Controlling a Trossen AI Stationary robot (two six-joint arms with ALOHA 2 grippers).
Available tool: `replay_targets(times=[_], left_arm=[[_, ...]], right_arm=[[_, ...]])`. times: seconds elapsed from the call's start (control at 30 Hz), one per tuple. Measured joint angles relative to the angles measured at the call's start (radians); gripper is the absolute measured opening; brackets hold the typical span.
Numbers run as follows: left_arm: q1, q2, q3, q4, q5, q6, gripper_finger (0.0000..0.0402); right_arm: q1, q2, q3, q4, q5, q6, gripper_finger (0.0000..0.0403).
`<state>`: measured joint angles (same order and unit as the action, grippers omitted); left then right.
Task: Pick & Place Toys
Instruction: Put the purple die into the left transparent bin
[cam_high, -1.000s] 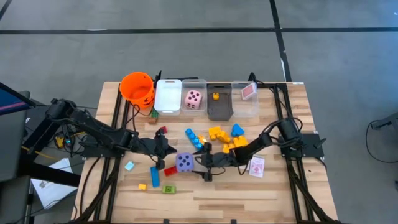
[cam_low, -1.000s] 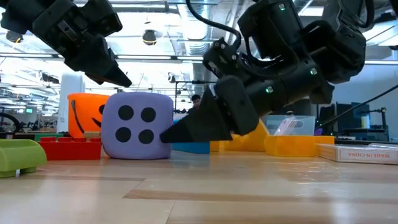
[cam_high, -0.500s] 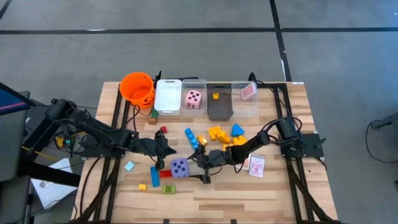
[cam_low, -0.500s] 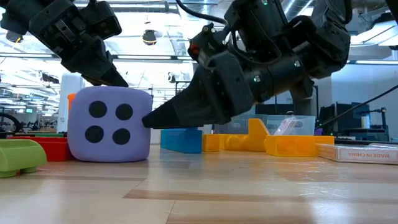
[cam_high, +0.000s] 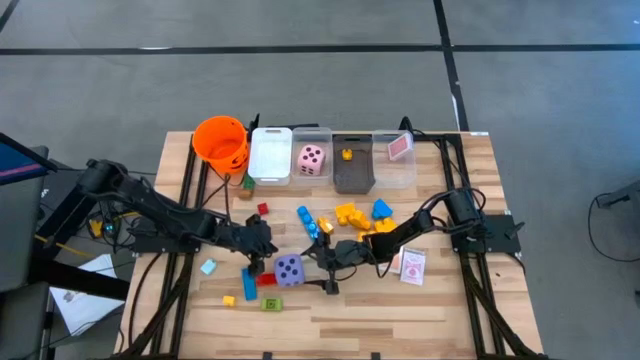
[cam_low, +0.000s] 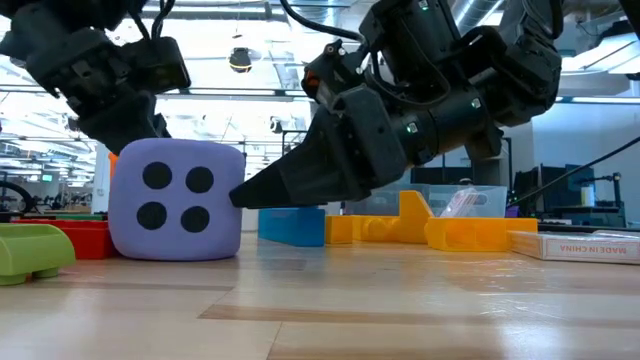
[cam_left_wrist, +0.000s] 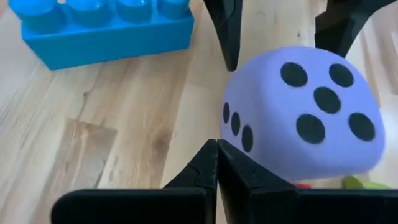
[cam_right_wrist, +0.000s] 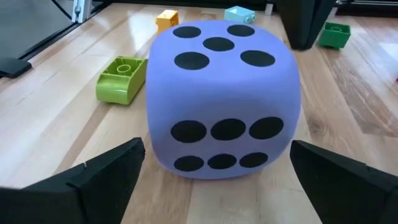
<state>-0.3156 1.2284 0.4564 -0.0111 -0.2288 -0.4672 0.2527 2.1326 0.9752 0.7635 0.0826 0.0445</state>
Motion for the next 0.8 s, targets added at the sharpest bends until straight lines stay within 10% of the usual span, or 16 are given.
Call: replay_targets(times=[0.8], left_arm=[[0.112,0.213,0.000,0.331,0.170,0.108,0.0000]], right_arm=[[0.002,0.000,0.000,0.000,-0.008,0.008,0.0400]])
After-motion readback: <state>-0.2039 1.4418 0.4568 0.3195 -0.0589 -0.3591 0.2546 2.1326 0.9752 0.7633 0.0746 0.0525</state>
